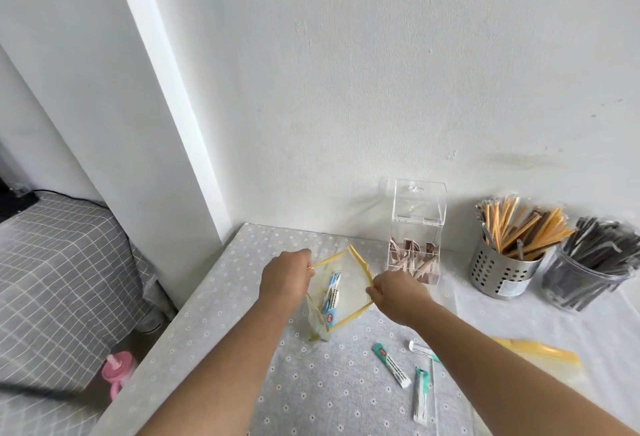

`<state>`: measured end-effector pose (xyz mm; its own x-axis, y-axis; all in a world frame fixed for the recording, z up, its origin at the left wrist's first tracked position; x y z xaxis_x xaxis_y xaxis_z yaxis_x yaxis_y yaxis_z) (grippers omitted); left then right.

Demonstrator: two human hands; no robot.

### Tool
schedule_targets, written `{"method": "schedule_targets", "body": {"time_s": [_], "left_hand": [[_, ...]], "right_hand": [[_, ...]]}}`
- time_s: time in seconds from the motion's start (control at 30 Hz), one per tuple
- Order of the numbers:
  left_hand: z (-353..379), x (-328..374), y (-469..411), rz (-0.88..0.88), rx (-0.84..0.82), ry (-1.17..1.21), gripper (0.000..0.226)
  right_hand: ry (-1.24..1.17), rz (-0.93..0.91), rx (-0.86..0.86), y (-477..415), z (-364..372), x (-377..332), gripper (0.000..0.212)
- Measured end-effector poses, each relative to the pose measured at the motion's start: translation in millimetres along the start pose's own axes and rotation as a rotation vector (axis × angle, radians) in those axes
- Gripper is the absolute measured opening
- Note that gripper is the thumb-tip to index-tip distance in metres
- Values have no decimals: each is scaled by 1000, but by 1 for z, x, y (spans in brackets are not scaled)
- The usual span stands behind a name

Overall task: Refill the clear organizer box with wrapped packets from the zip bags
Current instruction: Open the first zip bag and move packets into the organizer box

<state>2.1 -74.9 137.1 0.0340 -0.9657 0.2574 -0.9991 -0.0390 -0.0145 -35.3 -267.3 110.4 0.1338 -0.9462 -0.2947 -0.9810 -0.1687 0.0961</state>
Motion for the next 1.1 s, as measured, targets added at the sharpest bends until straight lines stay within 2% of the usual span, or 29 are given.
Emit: {"method": "schedule_targets", "body": {"time_s": [0.07,0.1,0.17,0.23,0.37,0.5,0.6,0.83,1.1], "left_hand": [[4,-1,2,3,-24,25,15],[6,-2,1,12,-37,29,15],[7,-1,1,37,-64,32,14],[7,3,2,72,-80,34,13],[4,9,0,134,-86,23,13],[-1,15,-4,214,-103,20,12],[-3,22,-5,252,-142,32,11],[-1,14,-7,250,-187,40,12],[-2,5,-12,248,-190,67,10]], "right_hand": [[30,-75,175,6,-1,-3,27],[31,-165,296,8,-1,-7,25],[-8,-359,400,8,1,-22,21],[-85,-452,292,-2,12,-33,16],[-22,-337,-103,-25,45,-25,36],[12,-288,-274,-38,70,-17,52],[29,-333,-317,-48,83,-25,57],[145,-376,-376,-65,103,-34,46],[249,-476,-303,-64,121,-35,31]]}}
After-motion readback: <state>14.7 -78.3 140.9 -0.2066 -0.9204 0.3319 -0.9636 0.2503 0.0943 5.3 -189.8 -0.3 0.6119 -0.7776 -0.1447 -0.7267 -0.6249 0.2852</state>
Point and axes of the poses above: each hand's wrist, its own y-axis away from the middle knuckle, its own z-axis out of the palm, x = y × z, the point moved 1 cm from there along -y, towards the middle knuckle, and after that the axes turned 11 degrees about -z, right-handed, at the moved point
